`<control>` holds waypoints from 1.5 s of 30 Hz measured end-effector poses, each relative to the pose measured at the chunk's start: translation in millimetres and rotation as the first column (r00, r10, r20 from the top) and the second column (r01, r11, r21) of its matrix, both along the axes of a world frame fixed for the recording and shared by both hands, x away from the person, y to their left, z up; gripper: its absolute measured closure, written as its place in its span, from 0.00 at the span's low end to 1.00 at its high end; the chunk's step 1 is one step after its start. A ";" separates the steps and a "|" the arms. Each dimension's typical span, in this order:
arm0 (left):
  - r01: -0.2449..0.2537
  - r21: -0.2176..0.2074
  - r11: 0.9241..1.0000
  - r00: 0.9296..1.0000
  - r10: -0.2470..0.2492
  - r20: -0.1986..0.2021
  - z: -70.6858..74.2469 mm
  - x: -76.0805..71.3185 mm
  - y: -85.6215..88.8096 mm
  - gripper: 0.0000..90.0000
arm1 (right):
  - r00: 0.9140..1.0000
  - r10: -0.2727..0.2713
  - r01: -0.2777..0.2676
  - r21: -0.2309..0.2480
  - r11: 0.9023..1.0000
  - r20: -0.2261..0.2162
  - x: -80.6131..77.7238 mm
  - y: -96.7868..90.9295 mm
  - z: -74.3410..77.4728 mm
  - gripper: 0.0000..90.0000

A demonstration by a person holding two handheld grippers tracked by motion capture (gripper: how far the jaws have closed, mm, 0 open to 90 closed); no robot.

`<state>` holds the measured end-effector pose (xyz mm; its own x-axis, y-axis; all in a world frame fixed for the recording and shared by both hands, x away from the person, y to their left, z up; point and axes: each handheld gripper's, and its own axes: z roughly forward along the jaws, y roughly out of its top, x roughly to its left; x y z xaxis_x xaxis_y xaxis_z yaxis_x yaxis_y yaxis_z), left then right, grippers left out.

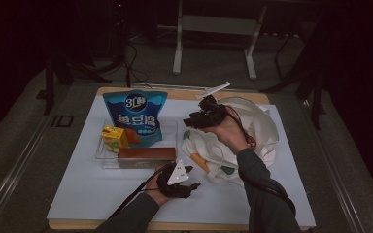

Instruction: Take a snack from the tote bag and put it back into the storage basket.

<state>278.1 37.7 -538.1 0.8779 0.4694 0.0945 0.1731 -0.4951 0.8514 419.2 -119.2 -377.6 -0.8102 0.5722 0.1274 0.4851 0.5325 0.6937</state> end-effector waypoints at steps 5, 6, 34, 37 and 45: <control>0.000 0.002 1.000 1.000 0.000 0.002 0.1 0.2 0.1 0.43 | 1.000 -0.030 0.030 -0.028 0.999 -0.004 -1.2 -16.5 0.5 0.64; 0.000 0.002 1.000 1.000 0.000 0.002 0.1 0.2 0.0 0.43 | 0.999 -0.034 0.034 -0.037 0.999 -0.004 -1.5 -18.9 0.2 0.64; -0.002 0.015 1.000 1.000 0.001 0.010 0.0 -0.4 -1.2 0.42 | 0.985 -0.173 0.172 -0.250 0.953 0.018 -10.1 -80.5 -14.1 0.59; -0.002 0.014 1.000 1.000 0.002 0.010 -0.1 -0.4 -1.2 0.42 | 0.982 -0.189 0.187 -0.262 0.947 0.017 -10.2 -84.1 -14.9 0.58; -0.002 0.012 1.000 1.000 0.002 0.007 0.0 -0.2 -1.0 0.42 | 0.971 -0.238 0.231 -0.317 0.920 0.017 -9.3 -98.2 -22.6 0.50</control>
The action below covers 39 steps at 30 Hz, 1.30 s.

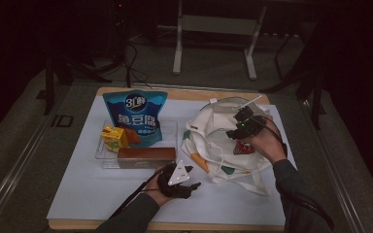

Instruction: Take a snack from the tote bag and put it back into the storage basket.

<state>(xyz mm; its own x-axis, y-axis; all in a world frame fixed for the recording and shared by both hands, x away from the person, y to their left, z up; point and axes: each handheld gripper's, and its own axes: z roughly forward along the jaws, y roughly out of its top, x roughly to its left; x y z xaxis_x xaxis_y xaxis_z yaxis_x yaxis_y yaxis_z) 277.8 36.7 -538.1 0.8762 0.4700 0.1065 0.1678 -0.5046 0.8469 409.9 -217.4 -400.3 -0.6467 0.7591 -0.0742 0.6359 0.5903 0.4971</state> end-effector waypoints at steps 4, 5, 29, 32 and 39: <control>0.000 0.001 1.000 1.000 0.000 0.001 0.0 0.0 0.0 0.42 | 1.000 -0.016 0.016 -0.018 1.000 -0.004 0.5 -6.0 -3.3 0.47; 0.001 0.002 1.000 1.000 -0.001 0.000 0.0 0.0 0.1 0.42 | 1.000 -0.019 0.019 -0.021 1.000 -0.010 0.5 -7.6 -4.4 0.46; 0.002 0.002 1.000 1.000 -0.002 -0.002 0.0 0.2 0.0 0.42 | 0.983 -0.137 0.124 -0.109 0.986 -0.122 7.3 -35.1 -35.7 0.28; 0.002 0.002 1.000 1.000 -0.002 -0.003 0.0 0.2 0.0 0.42 | 0.980 -0.148 0.133 -0.117 0.984 -0.131 9.1 -34.5 -39.2 0.26; 0.003 0.003 1.000 1.000 -0.003 -0.002 0.0 0.2 0.0 0.42 | 0.974 -0.165 0.146 -0.129 0.981 -0.157 11.7 -35.6 -45.7 0.24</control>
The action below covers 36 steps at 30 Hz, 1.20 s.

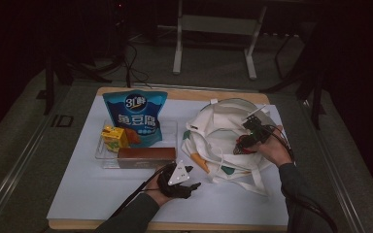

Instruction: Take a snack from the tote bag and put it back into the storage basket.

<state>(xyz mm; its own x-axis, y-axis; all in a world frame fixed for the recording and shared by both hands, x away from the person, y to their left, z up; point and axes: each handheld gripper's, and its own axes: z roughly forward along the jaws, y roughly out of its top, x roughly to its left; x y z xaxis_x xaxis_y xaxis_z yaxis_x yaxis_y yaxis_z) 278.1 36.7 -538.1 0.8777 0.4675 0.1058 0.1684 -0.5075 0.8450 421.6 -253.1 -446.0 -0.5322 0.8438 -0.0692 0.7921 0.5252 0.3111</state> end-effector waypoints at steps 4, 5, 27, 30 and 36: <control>0.000 0.002 1.000 1.000 0.000 0.002 0.0 0.0 -0.1 0.42 | 1.000 -0.009 0.009 -0.007 1.000 -0.024 0.8 -0.3 -6.0 0.24; 0.001 0.002 1.000 1.000 -0.001 0.002 0.0 0.0 -0.1 0.42 | 1.000 -0.010 0.010 -0.003 1.000 -0.025 1.1 -0.7 -6.9 0.24; 0.002 0.007 1.000 1.000 -0.002 0.002 0.0 0.0 -0.4 0.42 | 0.995 -0.031 0.029 -0.016 0.999 -0.090 4.2 0.0 -24.6 0.27; 0.002 0.008 1.000 1.000 -0.002 0.003 0.0 0.0 -0.4 0.42 | 0.995 -0.030 0.029 -0.015 0.999 -0.090 4.2 -0.3 -24.9 0.27; 0.001 0.006 1.000 1.000 -0.001 0.001 -0.1 0.0 -0.6 0.42 | 0.995 -0.029 0.027 -0.019 0.999 -0.093 5.3 -0.1 -24.7 0.27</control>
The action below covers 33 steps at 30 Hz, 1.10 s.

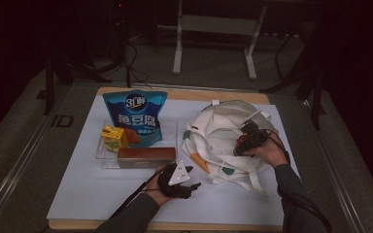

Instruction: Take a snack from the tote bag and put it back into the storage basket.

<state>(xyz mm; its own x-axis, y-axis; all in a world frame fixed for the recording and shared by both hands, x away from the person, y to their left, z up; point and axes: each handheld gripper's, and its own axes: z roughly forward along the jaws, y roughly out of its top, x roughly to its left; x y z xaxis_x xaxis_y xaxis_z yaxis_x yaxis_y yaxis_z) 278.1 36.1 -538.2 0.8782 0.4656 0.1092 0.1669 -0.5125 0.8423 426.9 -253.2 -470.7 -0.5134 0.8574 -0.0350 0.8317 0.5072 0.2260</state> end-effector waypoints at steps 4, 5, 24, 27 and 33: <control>0.000 0.001 1.000 1.000 0.000 0.000 0.0 0.0 -0.1 0.42 | 1.000 0.001 -0.001 0.004 1.000 0.001 -0.7 0.0 0.4 0.28; -0.001 0.000 1.000 1.000 0.001 0.001 0.0 -0.1 -0.1 0.42 | 1.000 0.002 -0.002 0.008 1.000 0.003 -0.9 -0.5 0.4 0.28; -0.001 -0.001 1.000 1.000 0.001 -0.002 -0.1 0.1 -0.2 0.42 | 0.999 0.031 -0.032 0.027 0.999 0.039 -3.9 0.4 11.1 0.28; -0.001 0.000 1.000 1.000 0.001 -0.002 -0.1 0.1 -0.2 0.42 | 0.998 0.040 -0.041 0.031 0.999 0.041 -5.3 2.3 13.5 0.28; -0.001 0.000 1.000 1.000 0.001 -0.002 -0.1 0.2 -0.2 0.42 | 0.997 0.056 -0.058 0.029 0.998 0.044 -7.8 6.7 19.0 0.28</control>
